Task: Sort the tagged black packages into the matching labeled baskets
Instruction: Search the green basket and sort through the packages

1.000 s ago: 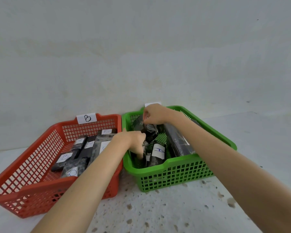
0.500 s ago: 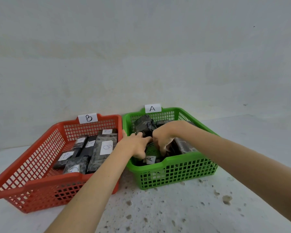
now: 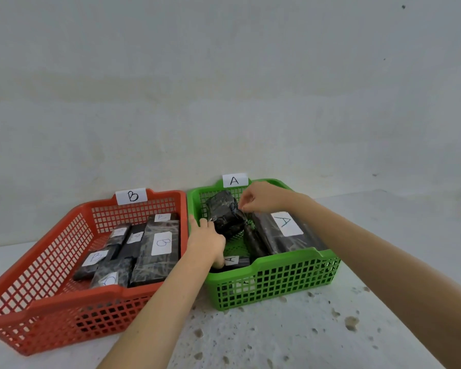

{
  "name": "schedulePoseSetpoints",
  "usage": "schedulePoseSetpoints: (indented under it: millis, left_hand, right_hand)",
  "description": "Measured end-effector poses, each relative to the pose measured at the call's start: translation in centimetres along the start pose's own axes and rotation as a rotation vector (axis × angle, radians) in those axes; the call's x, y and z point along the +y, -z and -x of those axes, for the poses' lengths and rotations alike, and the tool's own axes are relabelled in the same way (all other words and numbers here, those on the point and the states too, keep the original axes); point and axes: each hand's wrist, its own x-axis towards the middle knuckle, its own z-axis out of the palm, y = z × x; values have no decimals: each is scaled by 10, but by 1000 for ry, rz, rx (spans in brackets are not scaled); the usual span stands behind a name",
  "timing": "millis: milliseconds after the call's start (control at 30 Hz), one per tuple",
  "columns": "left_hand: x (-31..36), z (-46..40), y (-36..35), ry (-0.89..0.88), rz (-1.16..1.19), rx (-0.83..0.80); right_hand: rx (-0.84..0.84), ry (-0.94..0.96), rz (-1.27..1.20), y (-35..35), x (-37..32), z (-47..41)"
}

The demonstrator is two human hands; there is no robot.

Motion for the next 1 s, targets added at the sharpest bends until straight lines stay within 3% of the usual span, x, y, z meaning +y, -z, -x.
schedulePoseSetpoints:
  millis: [233, 333, 400, 433, 533, 700, 767, 833, 933, 1000]
  left_hand:
    - [1, -1, 2, -128, 123, 88]
    - [1, -2, 2, -114, 171, 56]
    - [0, -2, 2, -120, 202, 60]
    - [0, -2, 2, -124, 209, 64]
    - [0, -1, 2, -124, 201, 64]
    - [1, -5, 3, -105, 221, 88]
    - [-3, -4, 4, -66, 443, 252]
    - [-10, -3, 5, 50, 862, 508]
    - [-21, -2, 8, 186, 1490, 714]
    - [-21, -1, 12, 179, 1729, 747]
  right_hand:
    - [-143, 48, 69, -6, -6, 9]
    - [-580, -25, -102, -15, -23, 12]
    - [-823, -101, -33, -30, -32, 9]
    - [-863, -99, 72, -38, -36, 8]
    - [-751, 2, 403, -54, -43, 6]
    - [-730, 31, 343, -63, -40, 9]
    - [-726, 26, 259, -58, -36, 13]
    - [-657, -18, 79, -44, -27, 15]
    - [-525, -175, -571, -21, -16, 16]
    - [-384, -227, -935, -14, -12, 16]
